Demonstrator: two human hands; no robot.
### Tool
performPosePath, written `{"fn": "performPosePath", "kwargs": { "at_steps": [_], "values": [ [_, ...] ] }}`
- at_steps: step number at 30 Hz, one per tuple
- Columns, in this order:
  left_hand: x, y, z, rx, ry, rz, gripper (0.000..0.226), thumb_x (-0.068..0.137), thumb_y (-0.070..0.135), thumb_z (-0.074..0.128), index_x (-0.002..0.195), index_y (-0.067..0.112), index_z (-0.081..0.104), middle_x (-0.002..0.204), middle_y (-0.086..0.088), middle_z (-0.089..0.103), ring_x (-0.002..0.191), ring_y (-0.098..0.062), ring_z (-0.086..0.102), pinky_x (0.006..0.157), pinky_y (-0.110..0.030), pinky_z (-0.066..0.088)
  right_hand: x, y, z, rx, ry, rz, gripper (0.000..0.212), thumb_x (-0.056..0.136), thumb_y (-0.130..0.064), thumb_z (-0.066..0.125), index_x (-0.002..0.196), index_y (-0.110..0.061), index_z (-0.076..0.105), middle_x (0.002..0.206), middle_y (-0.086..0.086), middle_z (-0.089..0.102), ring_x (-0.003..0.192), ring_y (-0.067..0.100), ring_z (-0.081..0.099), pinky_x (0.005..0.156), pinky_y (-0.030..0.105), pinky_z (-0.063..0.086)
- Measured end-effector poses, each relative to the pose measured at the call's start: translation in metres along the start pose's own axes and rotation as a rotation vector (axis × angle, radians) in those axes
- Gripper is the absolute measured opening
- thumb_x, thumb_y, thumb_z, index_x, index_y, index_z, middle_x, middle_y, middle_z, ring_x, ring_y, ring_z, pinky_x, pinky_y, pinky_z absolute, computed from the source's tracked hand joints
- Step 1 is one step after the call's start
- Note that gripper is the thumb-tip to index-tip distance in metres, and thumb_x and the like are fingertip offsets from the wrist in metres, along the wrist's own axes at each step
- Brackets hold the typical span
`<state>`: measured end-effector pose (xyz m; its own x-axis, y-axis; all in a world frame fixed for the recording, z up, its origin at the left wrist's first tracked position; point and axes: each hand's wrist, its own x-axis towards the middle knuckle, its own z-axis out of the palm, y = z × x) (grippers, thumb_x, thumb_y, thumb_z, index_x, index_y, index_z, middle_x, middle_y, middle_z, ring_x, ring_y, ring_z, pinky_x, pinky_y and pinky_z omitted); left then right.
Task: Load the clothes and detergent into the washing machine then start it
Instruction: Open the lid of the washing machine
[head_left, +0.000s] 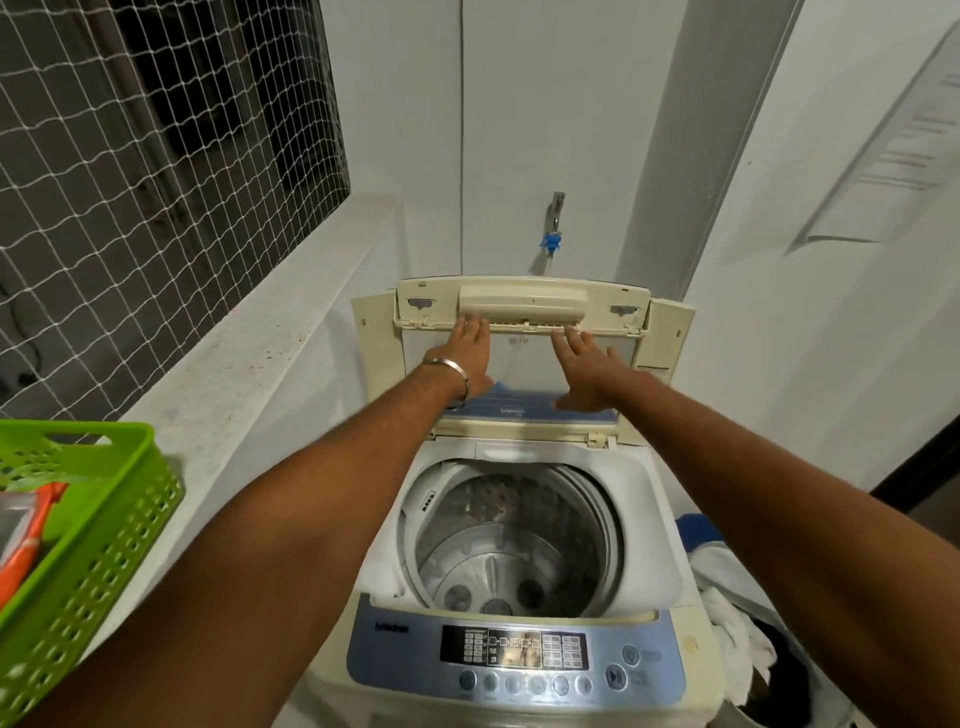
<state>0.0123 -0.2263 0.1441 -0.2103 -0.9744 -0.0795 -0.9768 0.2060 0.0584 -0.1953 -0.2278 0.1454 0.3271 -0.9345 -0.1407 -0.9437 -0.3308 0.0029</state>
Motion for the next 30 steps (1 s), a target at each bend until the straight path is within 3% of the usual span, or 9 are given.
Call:
{"fn": "performPosePath", "kwargs": {
  "at_steps": [2, 5, 7, 13, 19, 25, 30],
  "values": [
    [-0.007, 0.003, 0.012, -0.027, -0.043, -0.005, 0.091, 0.092, 0.037, 0.058, 0.152, 0.005, -0.002, 0.162, -0.013, -0.007, 0.150, -0.029, 0.002, 0.121, -0.043, 0.020, -0.006, -0.002, 0.013, 0.023, -0.027, -0.005, 0.107, 0.086, -0.042, 0.067, 0.154, -0.015, -0.011, 0.162, 0.013, -0.012, 0.149, 0.033, -0.007, 0.118, 0.055, 0.006],
    [-0.015, 0.009, 0.032, -0.116, -0.096, -0.023, 0.080, 0.090, 0.035, 0.059, 0.150, 0.007, 0.015, 0.151, -0.018, 0.035, 0.133, -0.034, 0.042, 0.106, -0.041, 0.041, -0.015, -0.004, 0.033, 0.052, -0.054, -0.001, 0.105, 0.086, -0.043, 0.067, 0.154, -0.018, -0.009, 0.163, 0.012, -0.007, 0.150, 0.034, -0.003, 0.118, 0.055, 0.007],
    [-0.018, 0.012, 0.049, -0.128, -0.141, -0.024, 0.074, 0.091, 0.037, 0.057, 0.148, 0.007, 0.020, 0.142, -0.019, 0.046, 0.124, -0.034, 0.051, 0.100, -0.040, 0.045, -0.023, -0.003, 0.045, 0.059, -0.077, 0.008, 0.104, 0.086, -0.045, 0.066, 0.155, -0.019, -0.008, 0.164, 0.012, -0.003, 0.150, 0.034, 0.000, 0.118, 0.056, 0.009],
    [-0.026, 0.032, 0.095, -0.054, -0.204, 0.025, 0.081, 0.091, 0.045, 0.053, 0.152, 0.010, 0.014, 0.155, -0.016, 0.029, 0.139, -0.035, 0.035, 0.112, -0.044, 0.035, -0.061, 0.021, 0.086, 0.114, -0.156, 0.090, 0.102, 0.088, -0.047, 0.064, 0.155, -0.019, -0.008, 0.164, 0.011, 0.000, 0.150, 0.032, 0.002, 0.118, 0.055, 0.010],
    [-0.029, 0.096, 0.103, -0.087, -0.201, 0.118, 0.079, 0.089, 0.044, 0.057, 0.151, 0.015, 0.018, 0.151, -0.016, 0.034, 0.134, -0.036, 0.040, 0.109, -0.047, 0.038, -0.101, 0.072, 0.104, 0.152, -0.196, 0.160, 0.104, 0.086, -0.049, 0.064, 0.155, -0.021, -0.008, 0.164, 0.009, 0.003, 0.150, 0.032, 0.005, 0.118, 0.055, 0.010],
    [-0.031, 0.173, 0.113, -0.167, -0.166, 0.084, 0.076, 0.087, 0.041, 0.058, 0.150, 0.017, 0.023, 0.149, -0.015, 0.037, 0.132, -0.036, 0.042, 0.107, -0.047, 0.040, -0.139, 0.138, 0.113, 0.139, -0.191, 0.150, 0.101, 0.087, -0.044, 0.064, 0.154, -0.019, -0.008, 0.163, 0.009, 0.007, 0.149, 0.032, 0.010, 0.118, 0.055, 0.014],
    [-0.030, 0.256, 0.136, -0.227, -0.199, 0.087, 0.069, 0.090, 0.039, 0.056, 0.148, 0.017, 0.026, 0.149, -0.014, 0.038, 0.131, -0.034, 0.044, 0.108, -0.045, 0.039, -0.182, 0.210, 0.131, 0.146, -0.224, 0.129, 0.097, 0.090, -0.041, 0.061, 0.155, -0.017, -0.007, 0.162, 0.012, 0.013, 0.147, 0.032, 0.018, 0.116, 0.051, 0.025]
  ]
}}
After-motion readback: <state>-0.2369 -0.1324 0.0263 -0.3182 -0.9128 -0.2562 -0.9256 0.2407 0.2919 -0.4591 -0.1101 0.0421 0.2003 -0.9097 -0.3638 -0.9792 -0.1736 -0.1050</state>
